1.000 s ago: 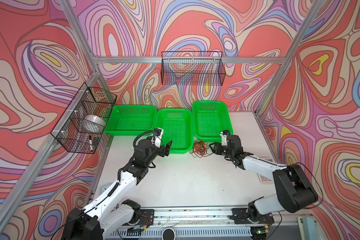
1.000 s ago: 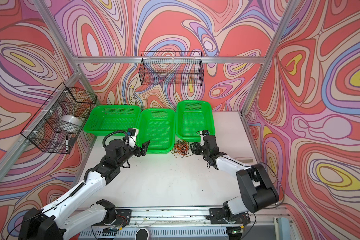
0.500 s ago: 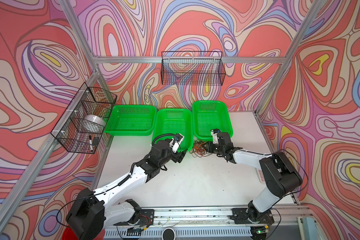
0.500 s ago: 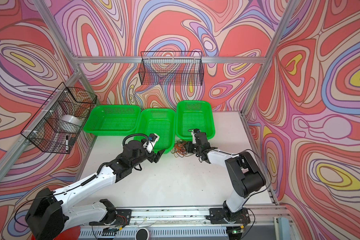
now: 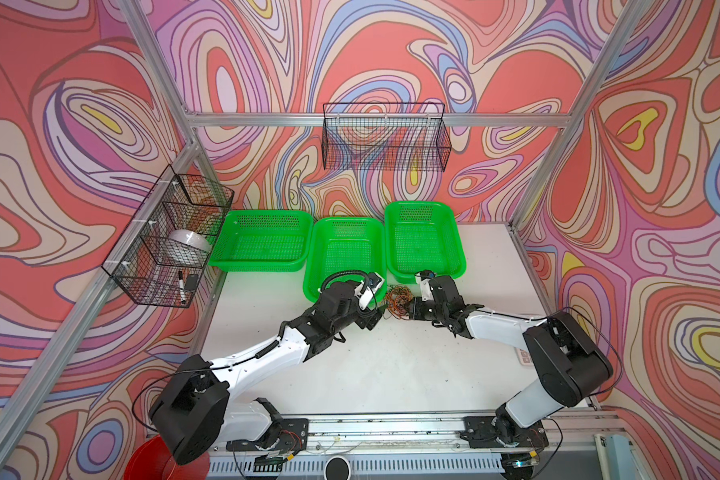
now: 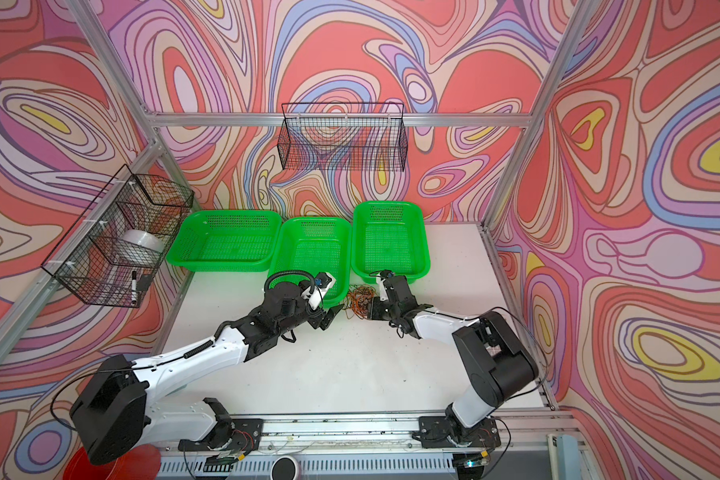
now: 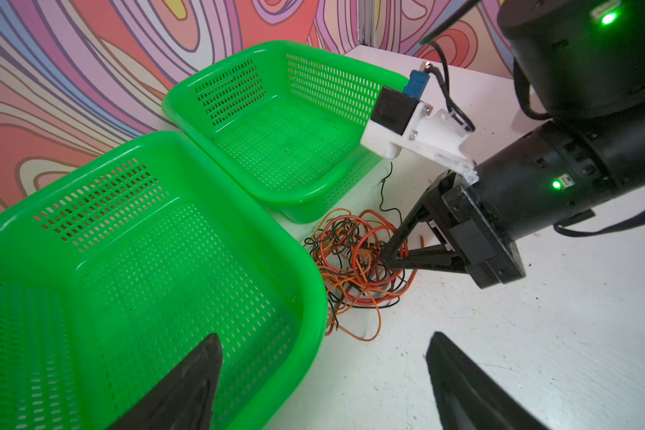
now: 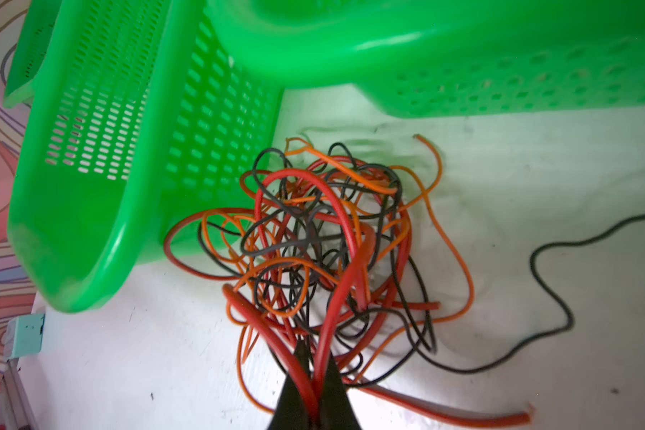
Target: Untangle the cables
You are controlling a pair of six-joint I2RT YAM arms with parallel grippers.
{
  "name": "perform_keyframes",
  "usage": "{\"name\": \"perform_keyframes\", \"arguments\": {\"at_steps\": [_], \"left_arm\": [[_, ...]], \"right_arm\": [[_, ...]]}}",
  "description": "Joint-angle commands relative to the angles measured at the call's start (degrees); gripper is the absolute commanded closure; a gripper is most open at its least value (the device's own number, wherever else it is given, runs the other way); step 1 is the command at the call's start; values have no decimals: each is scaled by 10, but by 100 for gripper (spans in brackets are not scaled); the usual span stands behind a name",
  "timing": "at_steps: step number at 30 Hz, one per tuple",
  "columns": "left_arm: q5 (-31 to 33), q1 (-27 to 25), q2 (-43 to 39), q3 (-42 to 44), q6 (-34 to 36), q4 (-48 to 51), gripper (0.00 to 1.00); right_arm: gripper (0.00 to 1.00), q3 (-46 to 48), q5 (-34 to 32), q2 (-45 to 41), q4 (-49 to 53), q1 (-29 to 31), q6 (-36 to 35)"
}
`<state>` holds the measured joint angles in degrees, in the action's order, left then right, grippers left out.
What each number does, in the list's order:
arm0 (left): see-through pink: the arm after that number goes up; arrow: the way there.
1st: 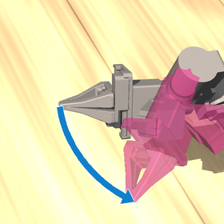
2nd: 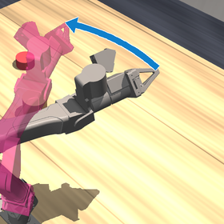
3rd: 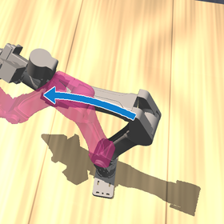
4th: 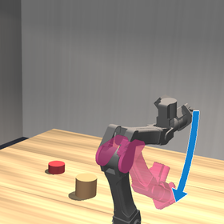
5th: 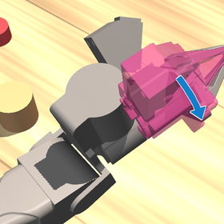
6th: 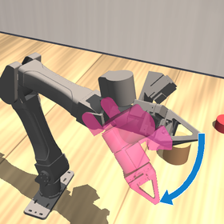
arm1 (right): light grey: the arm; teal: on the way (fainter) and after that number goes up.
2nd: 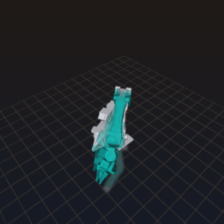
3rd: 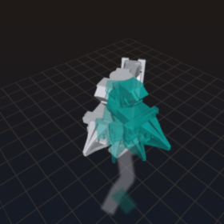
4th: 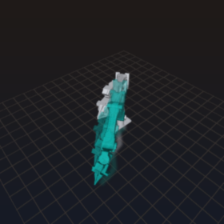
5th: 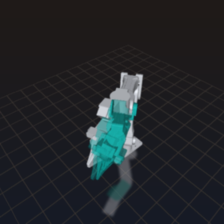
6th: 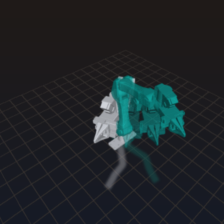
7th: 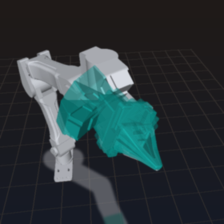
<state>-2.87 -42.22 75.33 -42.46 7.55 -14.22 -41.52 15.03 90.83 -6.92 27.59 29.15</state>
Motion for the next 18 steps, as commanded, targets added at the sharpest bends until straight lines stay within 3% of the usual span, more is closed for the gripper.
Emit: {"name": "perform_keyframes", "arguments": {"at_steps": [1, 9, 13, 18], "left_arm": [[-7, -13, 11, -16, 11, -22, 12], [7, -30, 20, -10, -1, -39, 12], [3, -31, 28, -18, 1, -43, 15], [1, -34, 32, -22, 5, -50, 14]], "right_arm": [[100, 17, 20, -32, 35, 17, -7], [54, -21, -58, -150, 186, 16, -39], [45, -45, -87, -177, 232, 13, -33], [44, -83, -157, -171, 276, 1, 35]]}}
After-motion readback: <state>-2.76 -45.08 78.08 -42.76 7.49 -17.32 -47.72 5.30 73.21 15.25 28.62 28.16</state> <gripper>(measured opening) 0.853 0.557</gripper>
